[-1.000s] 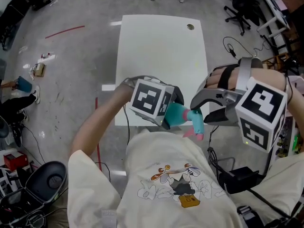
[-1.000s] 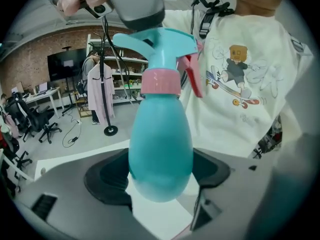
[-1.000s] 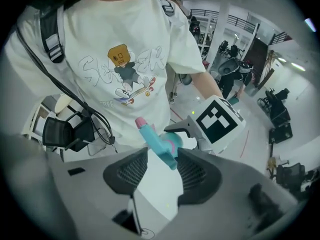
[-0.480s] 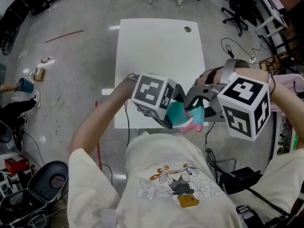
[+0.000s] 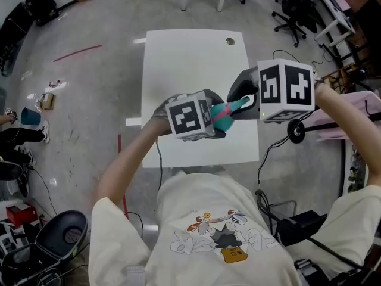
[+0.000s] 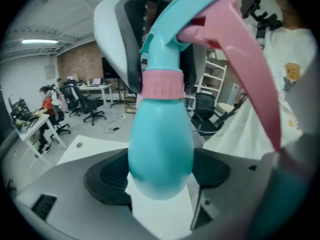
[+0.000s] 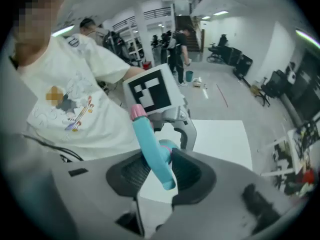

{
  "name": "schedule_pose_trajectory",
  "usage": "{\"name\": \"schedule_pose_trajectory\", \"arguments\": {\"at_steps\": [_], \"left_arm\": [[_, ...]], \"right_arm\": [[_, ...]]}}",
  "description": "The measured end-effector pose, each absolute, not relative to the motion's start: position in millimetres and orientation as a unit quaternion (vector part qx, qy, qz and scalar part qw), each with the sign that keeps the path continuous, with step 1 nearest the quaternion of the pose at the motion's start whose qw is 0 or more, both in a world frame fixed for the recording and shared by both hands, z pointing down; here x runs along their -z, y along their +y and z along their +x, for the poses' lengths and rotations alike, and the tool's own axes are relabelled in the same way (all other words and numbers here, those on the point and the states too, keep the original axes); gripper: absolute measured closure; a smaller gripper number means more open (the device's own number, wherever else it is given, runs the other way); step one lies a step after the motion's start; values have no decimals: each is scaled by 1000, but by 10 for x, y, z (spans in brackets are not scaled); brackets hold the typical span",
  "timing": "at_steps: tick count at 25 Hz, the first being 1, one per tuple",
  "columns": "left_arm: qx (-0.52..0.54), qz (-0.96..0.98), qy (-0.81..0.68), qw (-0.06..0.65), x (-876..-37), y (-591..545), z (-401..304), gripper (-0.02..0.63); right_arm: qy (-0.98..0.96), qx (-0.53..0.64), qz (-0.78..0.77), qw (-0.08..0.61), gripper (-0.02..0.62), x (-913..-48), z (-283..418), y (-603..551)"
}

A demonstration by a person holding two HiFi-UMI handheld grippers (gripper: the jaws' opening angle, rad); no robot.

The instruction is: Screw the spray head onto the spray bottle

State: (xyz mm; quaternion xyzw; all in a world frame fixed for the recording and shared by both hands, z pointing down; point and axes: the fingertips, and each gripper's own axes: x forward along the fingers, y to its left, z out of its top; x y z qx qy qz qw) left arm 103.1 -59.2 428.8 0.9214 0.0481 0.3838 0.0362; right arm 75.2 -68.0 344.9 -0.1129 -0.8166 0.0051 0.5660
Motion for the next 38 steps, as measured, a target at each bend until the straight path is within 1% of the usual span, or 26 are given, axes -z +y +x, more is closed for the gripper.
{"name": "schedule_pose_trajectory", "arguments": {"at_steps": [5,12,16,19,21,23,27,30,33,35,38], "left_arm": [[-375,919,-101,70,-4326,-987,1042,235],[-378,890,-249,47,-4323,-1298,996,235],[-386,881,-269,44,-4401,-1317,1013,235],[-389,890,-236,38,-4440,-1286,1034,235],[-394,895,-207,29,-4470,-1275,1010,235],[-400,898,-183,23,-4515,-1272,948,235],[-393,909,-135,33,-4587,-1240,796,235],[-372,926,-57,42,-4617,-1097,739,235],[-331,939,73,52,-4535,-800,759,235],[-314,936,148,61,-4451,-615,764,235],[-333,911,236,62,-4415,-412,714,235]], "right_arm": [[-827,-94,-33,553,465,-3511,772,-1028],[-816,-188,47,545,465,-3569,798,-1226],[-806,-197,80,552,465,-3593,817,-1254],[-804,-161,77,567,459,-3606,864,-1279],[-808,-149,69,566,437,-3576,848,-1297],[-812,-146,63,562,437,-3523,817,-1313],[-820,-111,55,559,430,-3329,830,-1348],[-849,-8,-5,528,430,-3043,708,-1208],[-861,100,-106,487,431,-2822,555,-813],[-849,145,-157,484,431,-2820,522,-617],[-817,210,-220,489,431,-2924,515,-497]]}}
